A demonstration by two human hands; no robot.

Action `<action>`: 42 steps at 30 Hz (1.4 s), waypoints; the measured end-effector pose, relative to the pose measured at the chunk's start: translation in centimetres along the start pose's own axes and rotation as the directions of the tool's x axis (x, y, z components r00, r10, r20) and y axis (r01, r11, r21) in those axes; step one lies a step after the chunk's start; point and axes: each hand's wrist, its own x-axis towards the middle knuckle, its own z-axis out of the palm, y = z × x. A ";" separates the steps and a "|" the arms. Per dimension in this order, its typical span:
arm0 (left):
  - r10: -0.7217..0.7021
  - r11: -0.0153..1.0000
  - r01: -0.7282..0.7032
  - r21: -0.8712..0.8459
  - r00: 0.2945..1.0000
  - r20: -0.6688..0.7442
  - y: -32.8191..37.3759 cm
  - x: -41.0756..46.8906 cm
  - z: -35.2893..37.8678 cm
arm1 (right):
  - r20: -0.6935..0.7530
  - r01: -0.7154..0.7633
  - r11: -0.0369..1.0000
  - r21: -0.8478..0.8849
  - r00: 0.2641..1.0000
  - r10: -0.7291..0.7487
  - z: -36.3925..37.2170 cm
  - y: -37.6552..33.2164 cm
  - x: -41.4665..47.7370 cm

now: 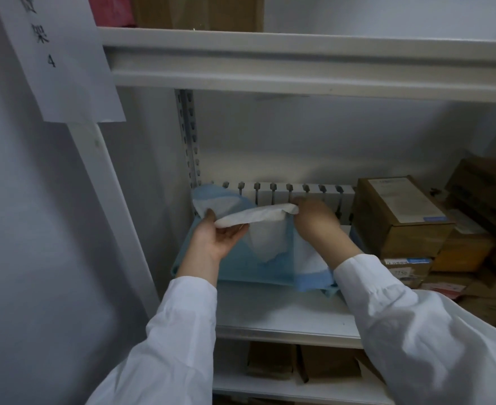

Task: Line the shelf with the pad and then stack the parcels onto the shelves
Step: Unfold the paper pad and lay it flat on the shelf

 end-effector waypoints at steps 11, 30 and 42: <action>0.230 0.973 -0.231 0.015 0.972 0.049 -0.7 4.4 0.6 | -0.237 0.239 0.939 0.249 0.955 -0.180 2.1 1.8 1.7; 0.084 0.957 0.009 0.290 0.949 -0.304 -6.2 7.8 -6.9 | 0.268 0.159 0.935 -0.316 0.961 -0.073 12.8 7.2 3.1; 0.292 0.894 -0.033 0.447 0.799 -0.525 -6.1 8.5 -8.3 | 0.235 0.204 0.921 -0.331 0.963 -0.130 14.3 7.2 2.5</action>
